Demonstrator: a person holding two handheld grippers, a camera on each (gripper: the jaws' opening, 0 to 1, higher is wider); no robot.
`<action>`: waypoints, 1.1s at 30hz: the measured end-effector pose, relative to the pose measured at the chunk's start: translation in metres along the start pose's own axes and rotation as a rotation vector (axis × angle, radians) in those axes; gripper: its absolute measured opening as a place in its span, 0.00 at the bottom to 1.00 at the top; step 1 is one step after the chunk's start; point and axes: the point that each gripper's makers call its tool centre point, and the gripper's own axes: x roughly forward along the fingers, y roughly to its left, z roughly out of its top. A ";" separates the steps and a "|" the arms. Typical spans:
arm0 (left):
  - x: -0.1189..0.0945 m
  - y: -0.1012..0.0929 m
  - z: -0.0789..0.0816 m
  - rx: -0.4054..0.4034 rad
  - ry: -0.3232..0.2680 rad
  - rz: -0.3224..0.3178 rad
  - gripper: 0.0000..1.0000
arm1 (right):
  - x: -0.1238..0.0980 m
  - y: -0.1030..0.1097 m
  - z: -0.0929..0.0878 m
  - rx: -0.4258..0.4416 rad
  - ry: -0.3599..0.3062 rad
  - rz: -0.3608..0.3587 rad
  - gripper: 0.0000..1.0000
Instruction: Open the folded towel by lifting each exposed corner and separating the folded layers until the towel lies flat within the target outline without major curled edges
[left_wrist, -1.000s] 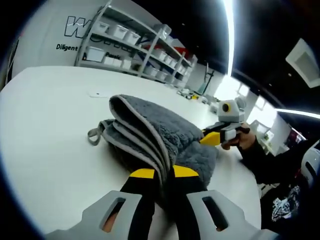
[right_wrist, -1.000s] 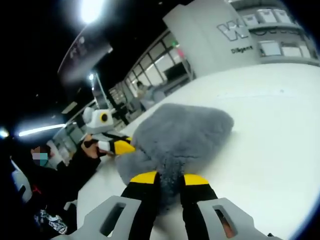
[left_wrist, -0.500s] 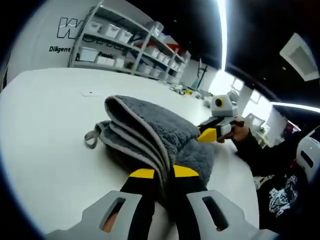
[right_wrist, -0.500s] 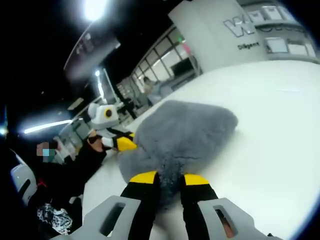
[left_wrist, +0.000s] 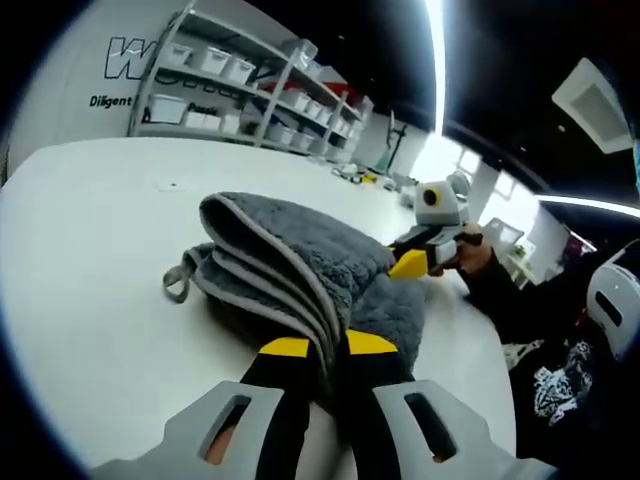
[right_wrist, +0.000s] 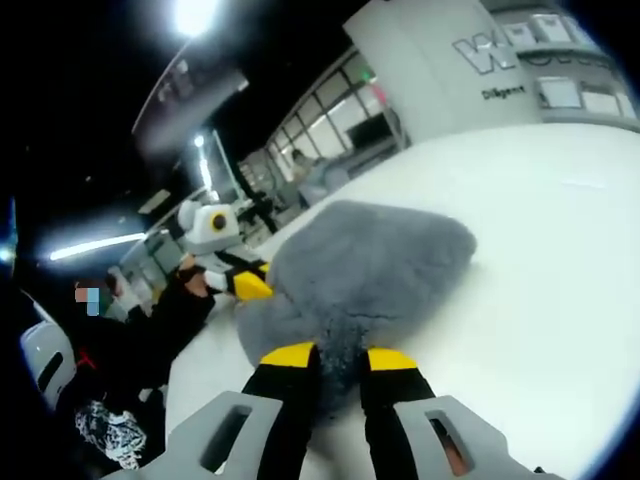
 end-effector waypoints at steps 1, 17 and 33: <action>0.000 0.000 0.000 -0.001 -0.001 -0.001 0.09 | 0.000 0.000 0.000 0.001 0.001 0.000 0.13; 0.001 -0.005 -0.002 0.005 0.006 -0.014 0.09 | -0.003 0.004 -0.004 -0.024 0.013 0.010 0.12; 0.002 -0.005 0.003 0.089 -0.027 0.039 0.26 | -0.005 0.001 0.000 -0.068 -0.006 0.009 0.17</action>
